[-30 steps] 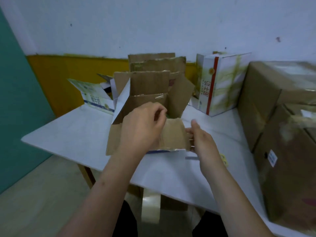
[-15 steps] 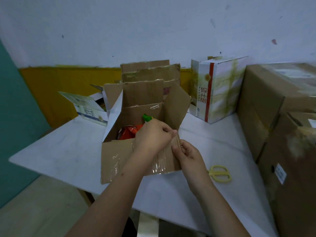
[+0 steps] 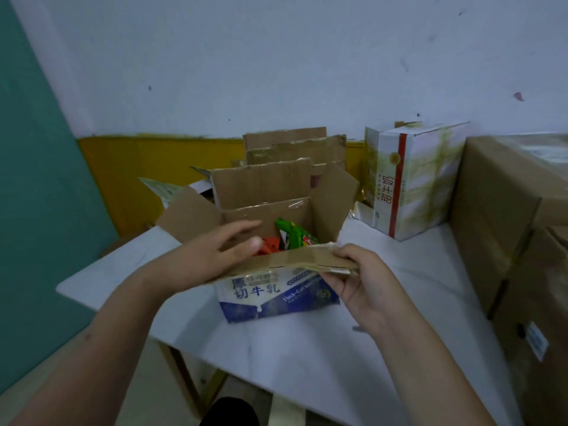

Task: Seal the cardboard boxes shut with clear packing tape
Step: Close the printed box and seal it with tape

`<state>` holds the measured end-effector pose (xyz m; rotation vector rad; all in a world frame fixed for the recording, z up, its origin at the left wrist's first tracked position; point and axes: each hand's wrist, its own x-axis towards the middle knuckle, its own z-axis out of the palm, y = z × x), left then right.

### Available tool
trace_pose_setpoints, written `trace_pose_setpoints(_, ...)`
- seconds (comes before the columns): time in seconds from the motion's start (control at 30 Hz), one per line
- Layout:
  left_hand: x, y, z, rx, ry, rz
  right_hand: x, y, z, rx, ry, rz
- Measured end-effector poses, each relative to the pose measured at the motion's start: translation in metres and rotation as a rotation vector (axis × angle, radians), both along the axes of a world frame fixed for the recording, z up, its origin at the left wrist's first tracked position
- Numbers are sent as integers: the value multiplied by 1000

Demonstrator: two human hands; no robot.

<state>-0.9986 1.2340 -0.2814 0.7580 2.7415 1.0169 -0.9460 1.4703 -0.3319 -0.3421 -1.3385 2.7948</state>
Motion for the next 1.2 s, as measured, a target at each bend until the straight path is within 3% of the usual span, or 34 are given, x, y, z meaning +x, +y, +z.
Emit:
trace_pose_setpoints(0.07, 10, -1, 3, -60, -100, -120, -2, -5, 5, -28, -23, -31)
trace_pose_setpoints(0.13, 6, -1, 5, -206, -3, -113, -5, -7, 10, -30, -40, -66)
trace_pose_setpoints(0.2, -4, -5, 13, -206, 85, -26, -8, -7, 12, 28, -32, -48)
trace_pose_setpoints(0.27, -16, -12, 23, -102, 109, 66, -16, -6, 10, 277, -29, -12)
trace_pose_setpoints(0.4, -43, -19, 31, 42, 185, 307, -29, -1, 4, 980, 22, 51)
trace_pose_setpoints(0.53, -70, -19, 8, 150, 318, 511, -43, 7, -3, 1314, 116, 19)
trace_pose_setpoints(0.63, -80, -26, -20, 254, 348, 575, -54, 6, -9, 1383, 102, -59)
trace_pose_setpoints(0.7, -87, -28, -36, 217, 385, 571, -58, 4, -15, 1471, 87, -125)
trace_pose_setpoints(0.83, -97, -22, -51, -78, 531, 591, -63, -3, -21, 1650, 31, -251)
trace_pose_setpoints(1.0, -94, -10, -68, -275, 659, 516, -62, -9, -26, 1668, 3, -411)
trace_pose_setpoints(1.2, -95, -11, -73, -484, 379, 460, -62, -5, -33, 1651, 67, -368)
